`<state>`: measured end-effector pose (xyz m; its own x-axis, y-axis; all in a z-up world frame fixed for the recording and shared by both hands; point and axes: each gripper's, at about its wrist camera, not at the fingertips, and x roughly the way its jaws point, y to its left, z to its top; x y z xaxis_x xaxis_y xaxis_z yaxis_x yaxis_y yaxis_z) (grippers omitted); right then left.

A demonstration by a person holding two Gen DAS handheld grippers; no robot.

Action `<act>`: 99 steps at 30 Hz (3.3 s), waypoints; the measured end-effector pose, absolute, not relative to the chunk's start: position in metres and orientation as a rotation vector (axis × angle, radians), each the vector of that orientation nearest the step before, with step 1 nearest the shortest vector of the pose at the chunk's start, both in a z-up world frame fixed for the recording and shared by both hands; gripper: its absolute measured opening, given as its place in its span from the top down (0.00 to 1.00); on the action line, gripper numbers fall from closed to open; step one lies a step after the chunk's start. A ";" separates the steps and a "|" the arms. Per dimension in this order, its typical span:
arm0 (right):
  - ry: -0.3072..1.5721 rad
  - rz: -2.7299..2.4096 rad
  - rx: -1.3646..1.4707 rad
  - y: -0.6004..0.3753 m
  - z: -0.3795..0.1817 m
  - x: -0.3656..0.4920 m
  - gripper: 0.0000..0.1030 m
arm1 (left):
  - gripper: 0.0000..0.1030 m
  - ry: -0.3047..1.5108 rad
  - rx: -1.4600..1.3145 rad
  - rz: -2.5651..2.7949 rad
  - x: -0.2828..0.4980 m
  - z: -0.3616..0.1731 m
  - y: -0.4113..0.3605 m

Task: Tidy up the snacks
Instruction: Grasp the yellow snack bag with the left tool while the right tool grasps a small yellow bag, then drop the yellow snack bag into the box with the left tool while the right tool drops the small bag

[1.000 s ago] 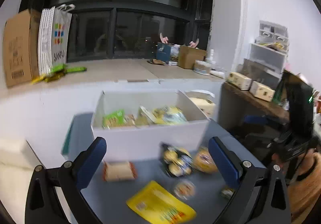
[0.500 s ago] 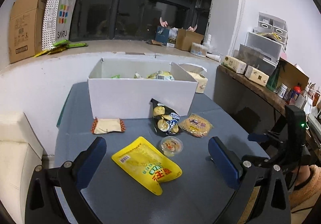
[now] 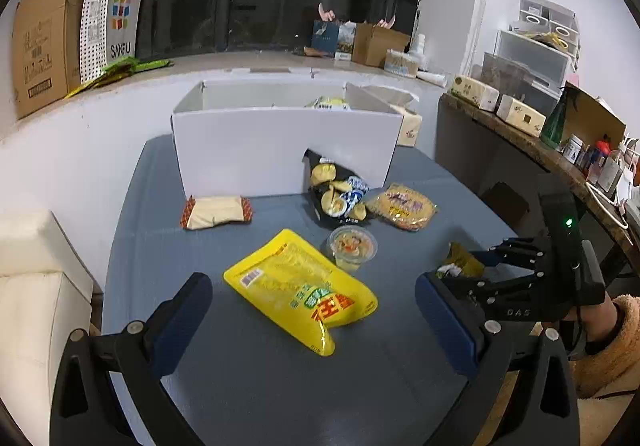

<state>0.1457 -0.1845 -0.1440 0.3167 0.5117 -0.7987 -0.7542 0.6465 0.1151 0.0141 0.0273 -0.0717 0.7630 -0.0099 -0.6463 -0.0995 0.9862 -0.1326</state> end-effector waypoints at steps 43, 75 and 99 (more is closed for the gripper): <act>0.783 0.914 -0.167 -0.194 -0.088 0.135 0.57 | 0.54 0.736 -0.263 0.115 0.029 -0.071 0.052; 0.828 0.801 0.044 -0.052 -0.002 0.394 0.00 | 0.00 0.729 -0.116 0.175 0.259 0.000 0.158; 0.601 0.934 -0.054 -0.161 0.014 0.239 0.00 | 0.00 0.506 -0.077 0.047 0.090 0.030 0.085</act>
<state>0.2388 -0.1609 0.0142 0.4440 0.7385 -0.5074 -0.7677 0.6056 0.2095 0.0903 0.0847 0.0301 0.8736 0.0257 -0.4860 -0.0640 0.9960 -0.0622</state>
